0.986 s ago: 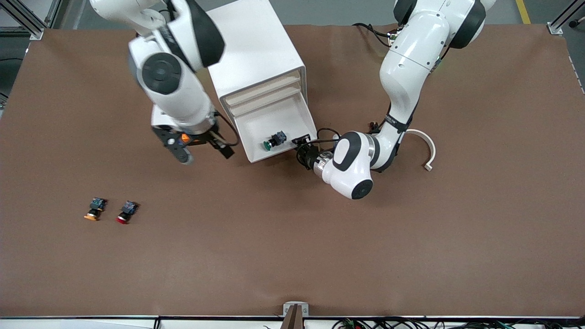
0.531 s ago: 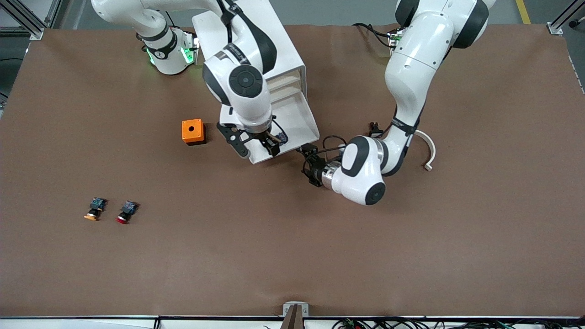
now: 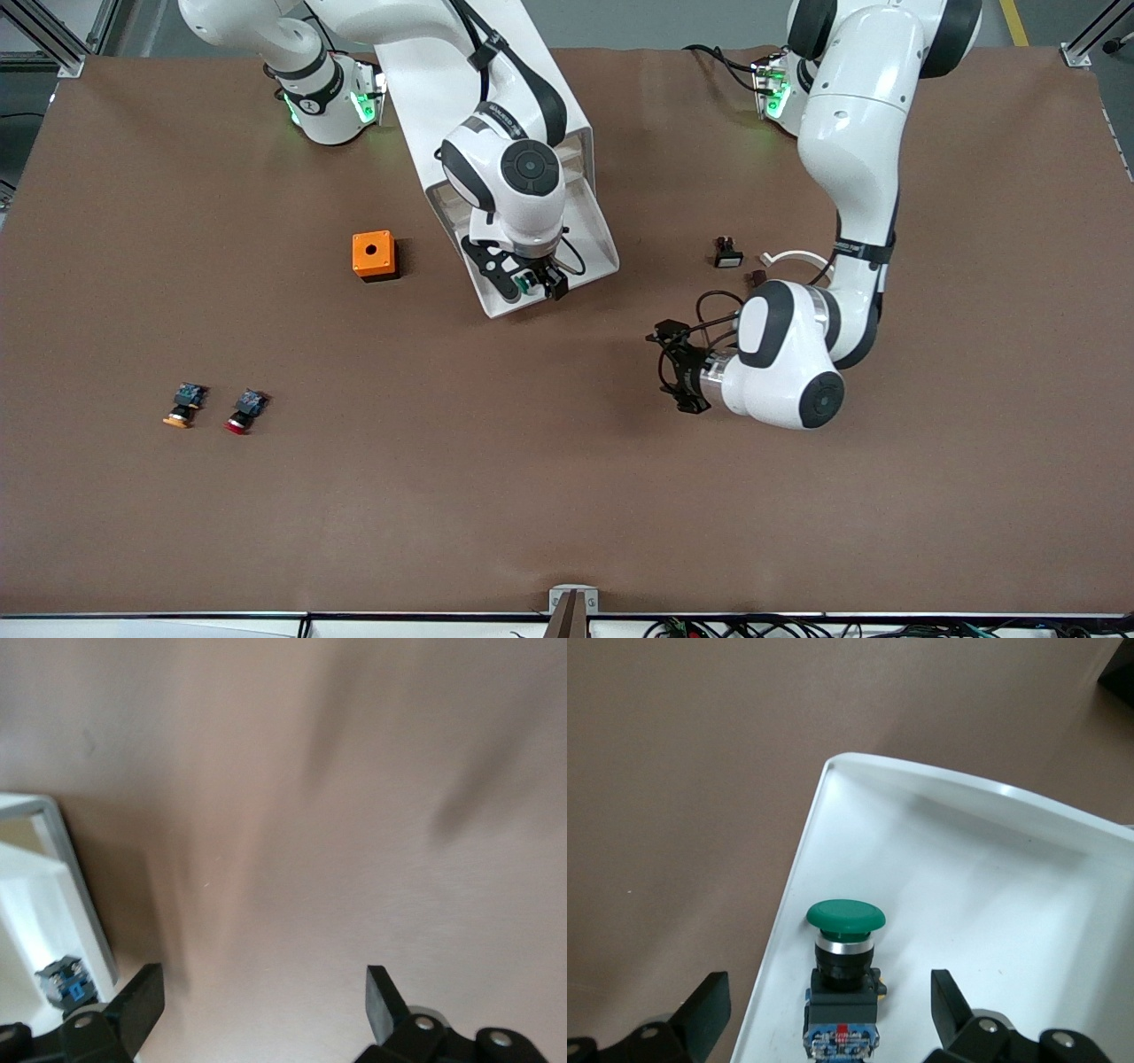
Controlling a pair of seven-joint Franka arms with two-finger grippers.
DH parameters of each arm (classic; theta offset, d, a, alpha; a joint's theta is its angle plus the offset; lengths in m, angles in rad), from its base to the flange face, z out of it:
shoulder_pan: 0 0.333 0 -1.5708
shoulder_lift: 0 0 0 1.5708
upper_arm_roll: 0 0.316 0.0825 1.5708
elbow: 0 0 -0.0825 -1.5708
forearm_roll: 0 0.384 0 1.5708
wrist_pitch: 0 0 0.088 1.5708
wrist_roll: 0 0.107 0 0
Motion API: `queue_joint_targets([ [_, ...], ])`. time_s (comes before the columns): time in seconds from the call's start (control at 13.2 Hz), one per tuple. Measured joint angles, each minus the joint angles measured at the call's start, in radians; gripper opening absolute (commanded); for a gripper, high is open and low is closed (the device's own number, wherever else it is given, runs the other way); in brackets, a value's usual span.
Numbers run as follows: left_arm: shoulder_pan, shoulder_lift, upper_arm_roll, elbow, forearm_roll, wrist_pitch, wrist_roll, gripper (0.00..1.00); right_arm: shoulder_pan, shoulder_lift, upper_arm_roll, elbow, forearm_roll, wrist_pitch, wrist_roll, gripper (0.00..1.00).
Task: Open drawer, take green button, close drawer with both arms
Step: 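Grasp the green button in the drawer with the right gripper, then lift the green button out and carry it beside the red button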
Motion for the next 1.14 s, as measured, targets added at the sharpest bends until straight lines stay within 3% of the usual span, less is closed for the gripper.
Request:
queue_joint_targets([
  [0.3,0.001,-0.005,0.085,0.0,0.016,0.0,0.117,1.0,0.01,0.024,0.0,0.0,0.0,0.007,0.016,1.0],
  [0.38,0.001,-0.009,0.101,0.0,0.022,0.0,0.142,1.0,0.013,0.03,0.0,0.0,0.0,0.009,0.017,0.96],
  [0.61,0.0,-0.029,0.133,0.002,0.051,0.0,0.173,1.0,0.018,0.04,0.0,0.0,0.0,0.017,0.022,0.03],
  [1.14,-0.038,-0.166,0.136,0.005,0.368,-0.004,0.25,1.0,0.021,0.04,0.0,0.003,0.0,0.026,0.035,0.0],
])
